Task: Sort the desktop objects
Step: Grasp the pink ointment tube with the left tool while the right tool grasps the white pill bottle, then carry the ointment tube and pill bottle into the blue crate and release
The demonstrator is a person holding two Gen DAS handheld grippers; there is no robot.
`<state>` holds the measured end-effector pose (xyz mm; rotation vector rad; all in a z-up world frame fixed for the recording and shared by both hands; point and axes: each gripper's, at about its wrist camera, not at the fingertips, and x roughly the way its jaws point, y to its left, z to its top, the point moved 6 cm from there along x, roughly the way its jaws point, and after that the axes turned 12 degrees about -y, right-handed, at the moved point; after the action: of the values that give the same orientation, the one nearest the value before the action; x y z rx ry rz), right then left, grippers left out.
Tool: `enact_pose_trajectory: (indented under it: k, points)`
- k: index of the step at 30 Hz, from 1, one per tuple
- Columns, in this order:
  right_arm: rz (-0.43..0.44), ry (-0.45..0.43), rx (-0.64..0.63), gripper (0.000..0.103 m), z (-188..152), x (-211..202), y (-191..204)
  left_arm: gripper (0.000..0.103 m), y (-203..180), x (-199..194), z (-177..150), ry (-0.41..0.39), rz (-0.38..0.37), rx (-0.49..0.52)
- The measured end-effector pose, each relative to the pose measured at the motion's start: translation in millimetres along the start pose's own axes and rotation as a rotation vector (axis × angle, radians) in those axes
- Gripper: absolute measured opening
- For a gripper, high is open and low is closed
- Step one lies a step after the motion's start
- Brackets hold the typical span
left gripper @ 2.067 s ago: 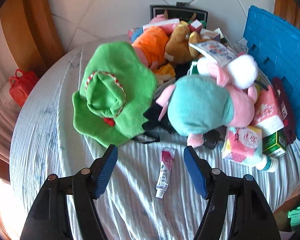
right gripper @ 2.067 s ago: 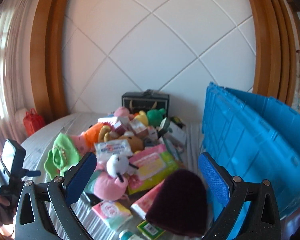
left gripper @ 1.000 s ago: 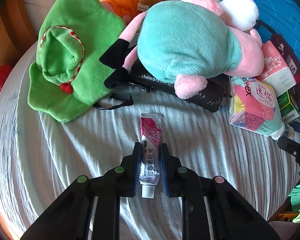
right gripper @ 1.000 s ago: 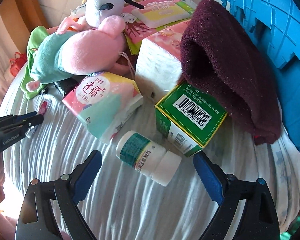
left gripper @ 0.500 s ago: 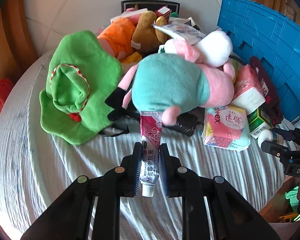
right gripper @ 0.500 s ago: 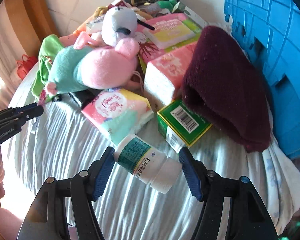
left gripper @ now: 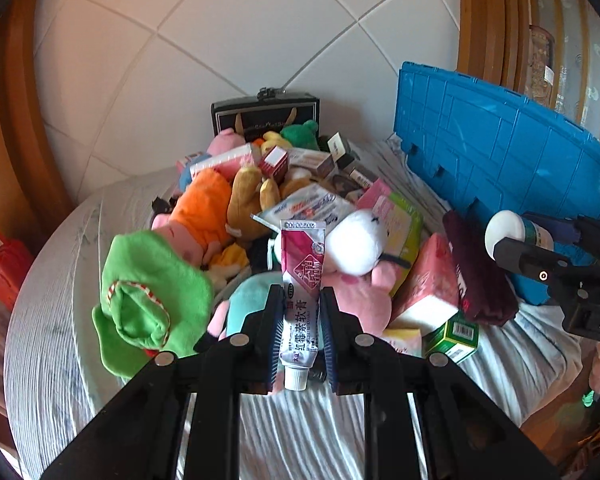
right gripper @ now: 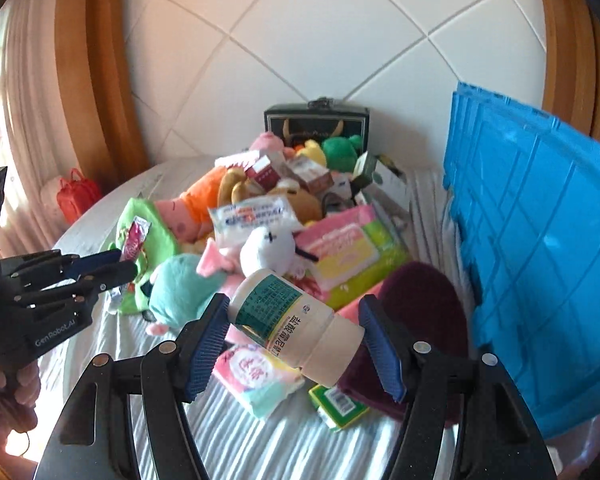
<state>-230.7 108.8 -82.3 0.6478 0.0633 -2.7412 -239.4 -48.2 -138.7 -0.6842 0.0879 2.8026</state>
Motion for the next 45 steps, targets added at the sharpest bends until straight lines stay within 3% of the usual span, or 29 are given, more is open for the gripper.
enact_pose_trajectory:
  k: [5,12,19,24,29,34,38,45]
  points:
    - [-0.062,-0.131,-0.025,0.066,58,-29,-24,0.018,-31,-2,49,-0.088,-0.035,0.026]
    - [-0.186,-0.269,-0.020,0.066,121,-76,-88,0.018,-92,-1,111,-0.189,-0.110,0.074]
    - [-0.318,-0.292,-0.029,0.066,153,-112,-174,0.018,-173,14,163,-0.210,-0.211,0.110]
    - [-0.388,-0.288,-0.048,0.066,183,-133,-236,0.018,-243,27,210,-0.188,-0.340,0.113]
    - [-0.460,-0.213,-0.025,0.066,215,-122,-312,0.018,-314,60,258,-0.090,-0.427,0.103]
    - [-0.497,-0.088,0.092,0.066,219,-89,-403,0.018,-370,122,279,0.092,-0.421,0.074]
    - [-0.513,0.051,0.162,0.066,188,-48,-462,0.018,-408,183,269,0.224,-0.381,0.084]
    - [-0.471,0.344,0.369,0.066,81,28,-524,0.018,-443,263,198,0.438,-0.272,0.158]
